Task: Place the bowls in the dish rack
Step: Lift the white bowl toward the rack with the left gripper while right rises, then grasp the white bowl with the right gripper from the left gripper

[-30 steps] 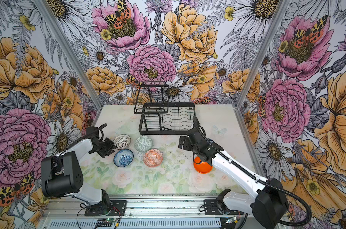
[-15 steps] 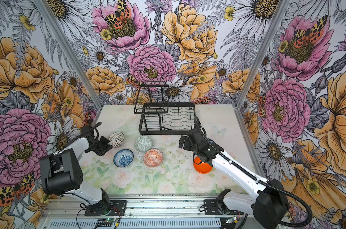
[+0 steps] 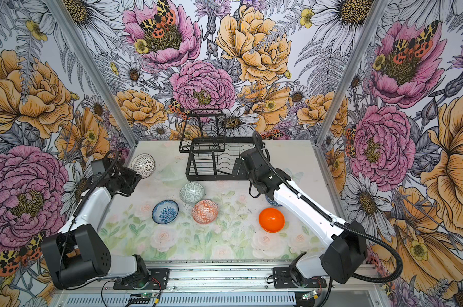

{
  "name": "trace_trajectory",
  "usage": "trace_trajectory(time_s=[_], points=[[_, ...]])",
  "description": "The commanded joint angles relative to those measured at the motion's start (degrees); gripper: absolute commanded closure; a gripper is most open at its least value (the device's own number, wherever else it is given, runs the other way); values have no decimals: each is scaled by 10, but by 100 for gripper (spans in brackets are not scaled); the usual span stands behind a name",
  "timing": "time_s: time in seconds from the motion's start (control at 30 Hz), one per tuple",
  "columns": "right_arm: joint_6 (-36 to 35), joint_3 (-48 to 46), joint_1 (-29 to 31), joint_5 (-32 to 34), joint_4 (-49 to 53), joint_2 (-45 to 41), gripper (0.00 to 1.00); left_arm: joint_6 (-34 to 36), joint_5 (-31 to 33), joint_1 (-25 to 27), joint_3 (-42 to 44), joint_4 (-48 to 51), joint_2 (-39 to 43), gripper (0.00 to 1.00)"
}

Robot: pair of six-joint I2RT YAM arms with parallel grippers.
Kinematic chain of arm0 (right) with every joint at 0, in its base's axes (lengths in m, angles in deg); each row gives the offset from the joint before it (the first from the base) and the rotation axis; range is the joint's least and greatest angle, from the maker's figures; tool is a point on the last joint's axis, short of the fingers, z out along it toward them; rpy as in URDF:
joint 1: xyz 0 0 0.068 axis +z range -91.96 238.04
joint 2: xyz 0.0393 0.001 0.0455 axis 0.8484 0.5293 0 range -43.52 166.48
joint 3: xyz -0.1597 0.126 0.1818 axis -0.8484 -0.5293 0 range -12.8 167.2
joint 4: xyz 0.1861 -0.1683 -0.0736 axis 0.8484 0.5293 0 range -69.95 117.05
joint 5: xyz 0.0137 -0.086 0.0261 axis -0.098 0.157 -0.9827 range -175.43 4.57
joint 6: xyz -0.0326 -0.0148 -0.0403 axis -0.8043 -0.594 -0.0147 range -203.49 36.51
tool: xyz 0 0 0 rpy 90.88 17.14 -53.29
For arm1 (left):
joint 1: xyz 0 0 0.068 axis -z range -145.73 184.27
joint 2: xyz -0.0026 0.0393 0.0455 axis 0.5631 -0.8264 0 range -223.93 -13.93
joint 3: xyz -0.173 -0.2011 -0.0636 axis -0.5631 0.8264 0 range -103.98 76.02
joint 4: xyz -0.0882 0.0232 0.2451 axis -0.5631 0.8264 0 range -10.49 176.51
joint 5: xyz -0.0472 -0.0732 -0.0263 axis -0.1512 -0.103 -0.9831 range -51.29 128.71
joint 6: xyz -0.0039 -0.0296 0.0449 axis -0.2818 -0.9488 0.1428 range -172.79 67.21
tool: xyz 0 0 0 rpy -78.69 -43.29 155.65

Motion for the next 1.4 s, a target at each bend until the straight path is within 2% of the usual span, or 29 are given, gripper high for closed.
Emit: trace_trajectory(time_s=[0.0,0.17,0.37,0.43,0.57,0.77,0.97,1.07,1.37], points=[[8,93,-21,11,33,23,0,-75,27,48,-64,-107,28,100],[82,200,-57,-49,36,59,1,-53,154,131,-176,-114,44,100],[139,318,-75,-129,35,98,0,37,275,244,-303,-96,7,100],[162,347,-74,-142,35,108,1,70,321,286,-323,-97,-2,100],[201,405,-76,-181,35,131,1,143,459,381,-349,-102,-24,100],[280,461,-78,-218,34,153,1,221,610,469,-351,-147,-66,100],[336,498,-77,-269,33,185,0,341,699,534,-382,-195,-124,100],[343,519,-77,-282,33,202,0,382,720,555,-392,-217,-146,100],[405,596,-79,-342,31,267,0,444,744,597,-374,-283,-168,100]])
